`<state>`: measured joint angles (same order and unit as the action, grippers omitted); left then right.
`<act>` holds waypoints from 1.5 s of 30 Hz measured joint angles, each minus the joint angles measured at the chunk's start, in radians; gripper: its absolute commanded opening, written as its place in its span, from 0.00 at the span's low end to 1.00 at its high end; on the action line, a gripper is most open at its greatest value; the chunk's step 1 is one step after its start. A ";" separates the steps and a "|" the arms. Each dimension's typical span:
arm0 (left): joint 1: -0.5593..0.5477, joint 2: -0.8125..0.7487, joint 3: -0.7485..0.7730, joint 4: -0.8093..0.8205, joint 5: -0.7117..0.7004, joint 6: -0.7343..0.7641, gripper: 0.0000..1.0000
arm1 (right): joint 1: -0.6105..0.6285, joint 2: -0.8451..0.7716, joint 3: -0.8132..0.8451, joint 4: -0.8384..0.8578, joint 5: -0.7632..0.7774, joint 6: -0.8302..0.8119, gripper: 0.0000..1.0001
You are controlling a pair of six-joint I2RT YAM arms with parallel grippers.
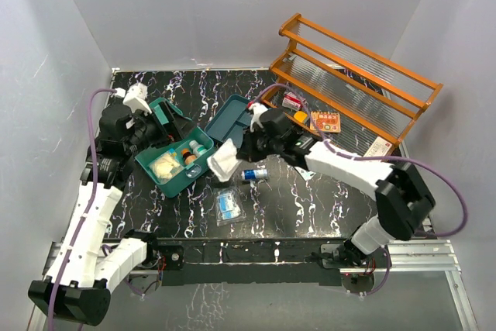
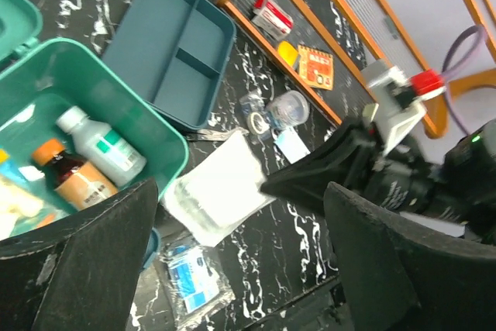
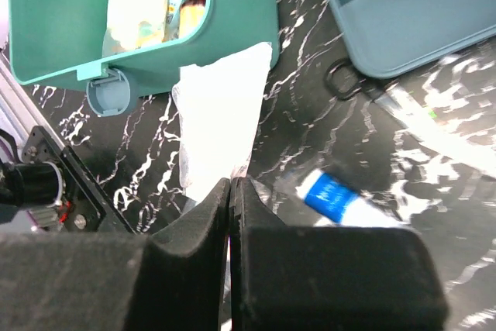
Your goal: Organize the medicine kit
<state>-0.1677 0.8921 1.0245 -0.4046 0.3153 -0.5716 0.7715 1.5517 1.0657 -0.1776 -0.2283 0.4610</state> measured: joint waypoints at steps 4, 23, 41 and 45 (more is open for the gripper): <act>0.000 0.022 -0.012 0.041 0.085 0.034 0.99 | -0.092 -0.090 0.029 -0.078 -0.069 -0.128 0.00; 0.000 0.295 0.075 0.283 0.584 0.050 0.75 | -0.207 0.038 0.576 -0.309 -0.513 -0.439 0.00; 0.000 0.327 0.076 0.317 0.676 0.180 0.11 | -0.208 0.108 0.601 -0.322 -0.620 -0.449 0.02; 0.000 0.324 0.072 0.318 0.657 0.253 0.04 | -0.208 0.109 0.601 -0.317 -0.610 -0.432 0.36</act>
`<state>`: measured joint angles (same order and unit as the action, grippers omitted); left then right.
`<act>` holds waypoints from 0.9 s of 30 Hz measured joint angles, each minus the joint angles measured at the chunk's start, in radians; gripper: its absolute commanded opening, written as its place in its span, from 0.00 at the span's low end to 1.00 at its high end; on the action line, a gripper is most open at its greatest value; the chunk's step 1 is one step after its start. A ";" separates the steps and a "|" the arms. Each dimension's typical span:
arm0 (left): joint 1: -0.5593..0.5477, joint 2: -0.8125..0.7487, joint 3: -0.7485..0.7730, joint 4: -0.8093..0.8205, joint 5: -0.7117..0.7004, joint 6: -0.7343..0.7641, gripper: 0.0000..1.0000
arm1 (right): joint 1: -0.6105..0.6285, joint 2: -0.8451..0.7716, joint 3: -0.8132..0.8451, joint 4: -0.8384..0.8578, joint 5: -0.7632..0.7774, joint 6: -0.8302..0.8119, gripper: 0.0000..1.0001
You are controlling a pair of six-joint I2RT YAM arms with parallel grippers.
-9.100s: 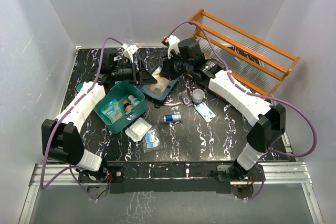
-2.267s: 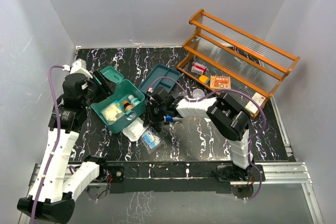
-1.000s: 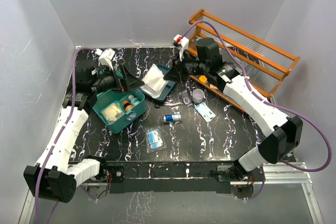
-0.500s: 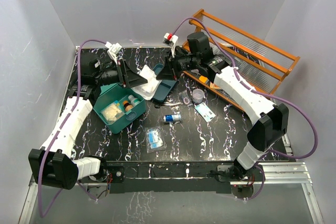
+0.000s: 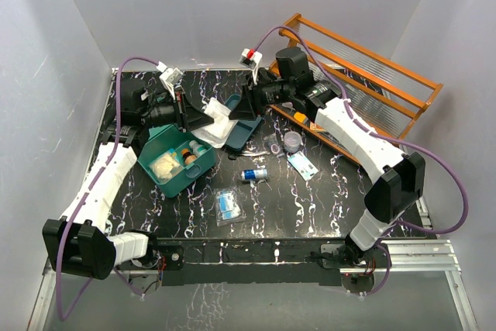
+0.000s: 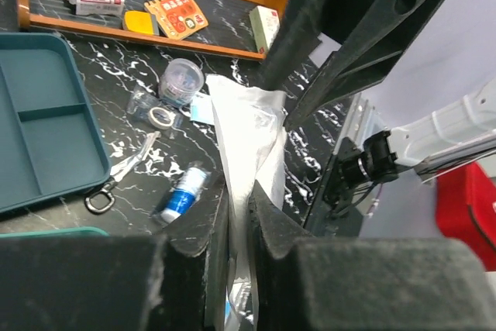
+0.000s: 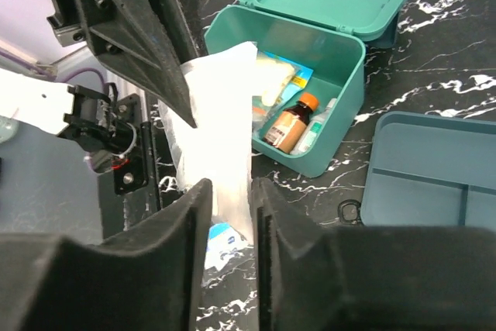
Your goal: Organize the medicine kit
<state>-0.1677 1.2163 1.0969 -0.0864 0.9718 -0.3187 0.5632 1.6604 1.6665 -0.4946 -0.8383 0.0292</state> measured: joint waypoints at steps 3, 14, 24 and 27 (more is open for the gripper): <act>0.000 -0.003 -0.004 -0.001 -0.001 0.062 0.03 | 0.000 0.000 -0.003 0.006 0.037 0.006 0.54; 0.003 0.004 0.094 -0.326 -0.103 0.413 0.04 | -0.003 -0.076 -0.240 0.150 0.446 0.112 0.60; 0.118 0.089 0.190 -0.680 -0.277 0.676 0.04 | -0.007 -0.083 -0.302 0.211 0.602 0.200 0.60; 0.174 0.159 0.203 -0.739 -0.282 0.724 0.04 | -0.007 -0.072 -0.302 0.211 0.601 0.209 0.60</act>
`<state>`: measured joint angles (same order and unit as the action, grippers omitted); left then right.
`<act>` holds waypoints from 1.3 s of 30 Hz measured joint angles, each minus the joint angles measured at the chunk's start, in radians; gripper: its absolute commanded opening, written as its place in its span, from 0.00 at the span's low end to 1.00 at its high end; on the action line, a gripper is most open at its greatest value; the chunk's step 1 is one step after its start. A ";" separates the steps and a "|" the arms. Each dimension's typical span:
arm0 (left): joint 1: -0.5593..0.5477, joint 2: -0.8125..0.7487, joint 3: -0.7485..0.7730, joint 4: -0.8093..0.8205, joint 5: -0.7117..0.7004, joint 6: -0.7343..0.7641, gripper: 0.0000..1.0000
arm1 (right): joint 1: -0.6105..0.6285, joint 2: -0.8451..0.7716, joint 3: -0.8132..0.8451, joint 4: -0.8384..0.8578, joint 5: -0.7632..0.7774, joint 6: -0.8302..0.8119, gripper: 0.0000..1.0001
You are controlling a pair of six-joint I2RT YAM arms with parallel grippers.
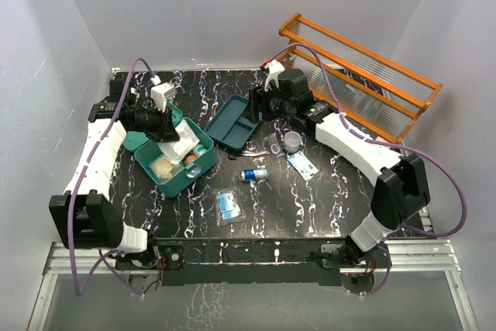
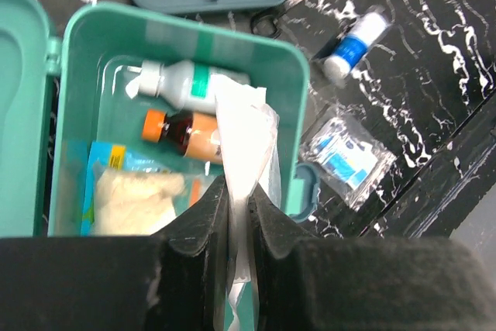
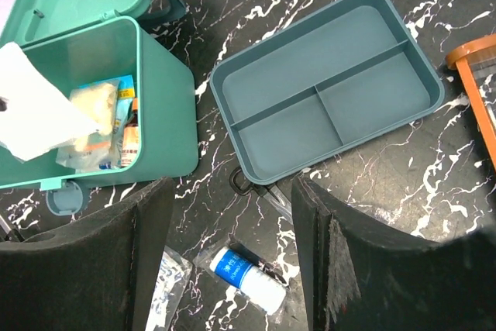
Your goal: Organize the medicine kit
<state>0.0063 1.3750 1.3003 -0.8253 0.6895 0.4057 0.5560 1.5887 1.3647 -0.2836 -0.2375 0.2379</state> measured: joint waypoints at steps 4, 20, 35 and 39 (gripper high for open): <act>0.061 0.068 0.000 -0.045 0.005 0.050 0.04 | 0.000 0.035 0.000 -0.001 -0.001 0.005 0.60; 0.077 0.112 -0.061 -0.118 -0.053 0.176 0.02 | 0.000 0.117 -0.002 -0.012 -0.017 0.018 0.60; 0.077 0.111 -0.145 -0.072 -0.190 0.223 0.25 | 0.000 0.122 -0.002 -0.010 -0.031 0.027 0.60; 0.077 0.111 -0.156 -0.061 -0.215 0.224 0.43 | 0.000 0.122 -0.006 -0.008 -0.034 0.027 0.60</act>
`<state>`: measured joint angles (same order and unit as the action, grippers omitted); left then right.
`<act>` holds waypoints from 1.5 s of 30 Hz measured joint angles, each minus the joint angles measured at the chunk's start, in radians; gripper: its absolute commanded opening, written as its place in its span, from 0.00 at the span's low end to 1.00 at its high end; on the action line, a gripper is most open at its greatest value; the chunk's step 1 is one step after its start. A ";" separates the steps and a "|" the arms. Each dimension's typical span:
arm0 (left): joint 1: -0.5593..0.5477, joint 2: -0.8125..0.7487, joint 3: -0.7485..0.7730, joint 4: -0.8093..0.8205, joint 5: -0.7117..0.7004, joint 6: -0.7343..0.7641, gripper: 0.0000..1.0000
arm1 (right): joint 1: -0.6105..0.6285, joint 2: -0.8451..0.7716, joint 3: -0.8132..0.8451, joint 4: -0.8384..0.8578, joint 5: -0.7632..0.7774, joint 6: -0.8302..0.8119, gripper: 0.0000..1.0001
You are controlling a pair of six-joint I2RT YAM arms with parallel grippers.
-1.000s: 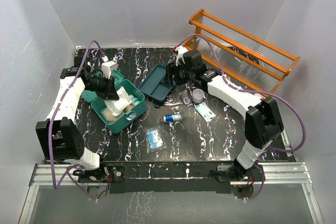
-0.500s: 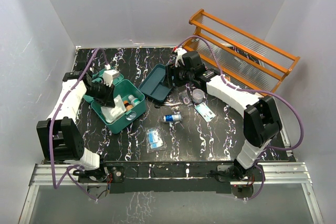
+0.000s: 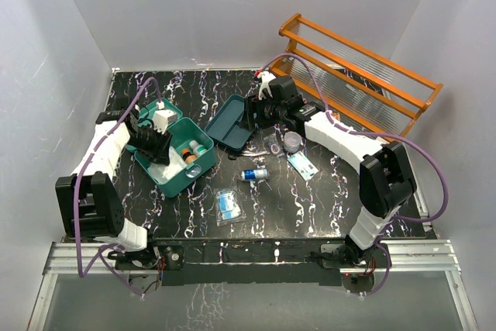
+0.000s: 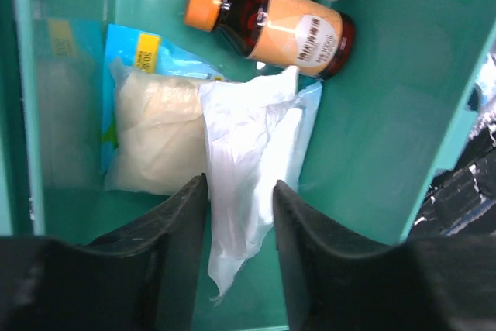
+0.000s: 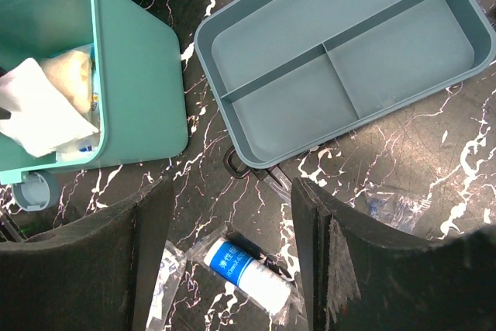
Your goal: Organize the medicine kit
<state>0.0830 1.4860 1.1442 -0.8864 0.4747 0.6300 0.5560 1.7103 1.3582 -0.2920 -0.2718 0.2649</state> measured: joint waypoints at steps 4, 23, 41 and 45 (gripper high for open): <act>-0.001 -0.003 0.002 0.021 -0.047 -0.008 0.46 | 0.000 0.000 -0.008 0.006 -0.001 0.000 0.60; -0.053 -0.024 0.034 0.067 0.011 -0.039 0.43 | 0.000 0.000 -0.033 0.008 -0.007 0.011 0.61; -0.079 0.000 -0.073 0.130 -0.143 -0.071 0.43 | 0.000 0.000 -0.041 0.009 -0.007 0.026 0.62; -0.081 0.028 -0.073 0.130 -0.167 -0.068 0.35 | 0.000 0.000 -0.041 0.009 -0.007 0.026 0.61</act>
<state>0.0021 1.5143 1.0714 -0.7567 0.3073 0.5625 0.5560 1.7103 1.3174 -0.2832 -0.2790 0.2909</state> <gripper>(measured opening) 0.404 0.613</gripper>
